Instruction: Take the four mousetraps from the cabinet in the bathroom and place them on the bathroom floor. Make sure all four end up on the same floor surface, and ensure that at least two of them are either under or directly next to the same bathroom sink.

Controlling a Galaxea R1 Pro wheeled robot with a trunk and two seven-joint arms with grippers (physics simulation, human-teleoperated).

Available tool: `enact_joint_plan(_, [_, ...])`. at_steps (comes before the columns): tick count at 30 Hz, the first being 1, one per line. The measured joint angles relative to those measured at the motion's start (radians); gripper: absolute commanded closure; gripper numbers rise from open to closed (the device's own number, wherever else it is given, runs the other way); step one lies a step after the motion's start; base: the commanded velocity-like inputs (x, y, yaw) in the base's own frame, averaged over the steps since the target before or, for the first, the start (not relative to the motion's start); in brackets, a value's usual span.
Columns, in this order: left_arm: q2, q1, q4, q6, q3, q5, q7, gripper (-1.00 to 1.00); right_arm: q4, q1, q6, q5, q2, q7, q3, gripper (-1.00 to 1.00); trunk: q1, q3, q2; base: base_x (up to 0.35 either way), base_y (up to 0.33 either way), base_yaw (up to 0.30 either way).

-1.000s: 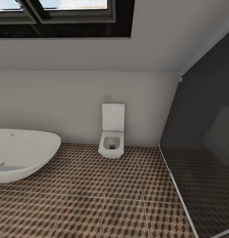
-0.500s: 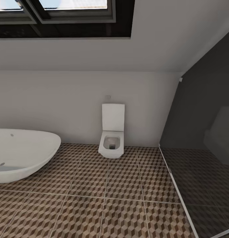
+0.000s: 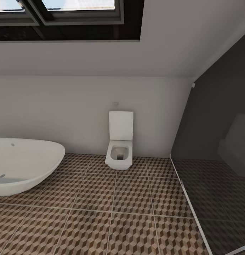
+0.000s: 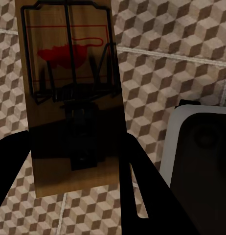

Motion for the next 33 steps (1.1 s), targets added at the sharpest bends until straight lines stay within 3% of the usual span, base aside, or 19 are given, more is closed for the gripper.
enact_joint_plan(33, [0.000, 0.000, 0.000, 0.000, 0.000, 0.000, 0.000, 1.00, 0.000, 0.000, 0.000, 0.000, 0.000, 0.000, 0.000, 1.00, 0.000, 0.000, 0.000, 0.000, 0.000, 0.000])
